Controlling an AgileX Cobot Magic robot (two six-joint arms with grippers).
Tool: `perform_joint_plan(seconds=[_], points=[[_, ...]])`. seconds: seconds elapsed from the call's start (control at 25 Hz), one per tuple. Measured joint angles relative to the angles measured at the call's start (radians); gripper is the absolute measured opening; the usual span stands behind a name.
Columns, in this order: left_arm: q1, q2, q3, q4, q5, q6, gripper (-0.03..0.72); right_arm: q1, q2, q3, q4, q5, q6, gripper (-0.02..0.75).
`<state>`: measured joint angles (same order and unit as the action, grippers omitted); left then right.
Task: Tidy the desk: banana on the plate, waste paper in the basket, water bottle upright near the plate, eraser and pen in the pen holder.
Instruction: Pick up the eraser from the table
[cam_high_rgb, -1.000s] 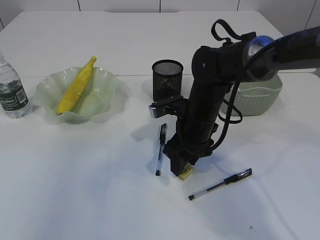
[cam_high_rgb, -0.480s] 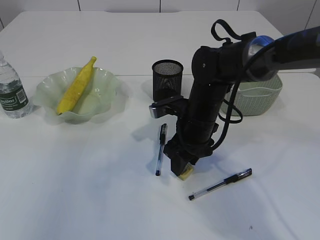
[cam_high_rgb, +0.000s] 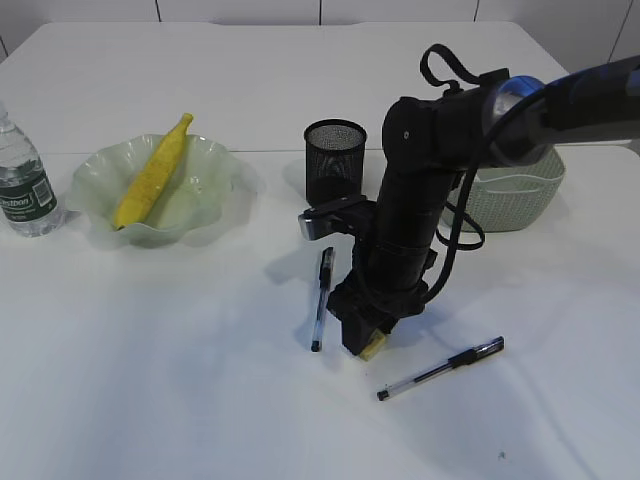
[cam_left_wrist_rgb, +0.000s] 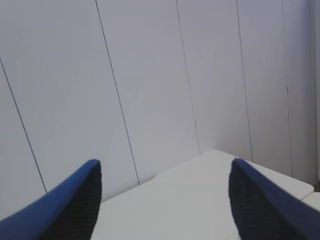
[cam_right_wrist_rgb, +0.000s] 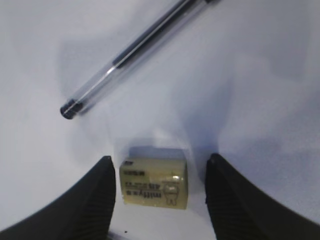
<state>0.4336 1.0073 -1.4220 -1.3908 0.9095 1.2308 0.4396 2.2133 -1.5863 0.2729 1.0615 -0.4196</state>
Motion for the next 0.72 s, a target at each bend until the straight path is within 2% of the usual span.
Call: perform_joint_plan(seconds=[0.72], points=[[0.000,0.000,0.000,0.000,0.000,0.000,0.558,0.000,0.000,-0.002,-0.063,0.013,0.001,0.430]])
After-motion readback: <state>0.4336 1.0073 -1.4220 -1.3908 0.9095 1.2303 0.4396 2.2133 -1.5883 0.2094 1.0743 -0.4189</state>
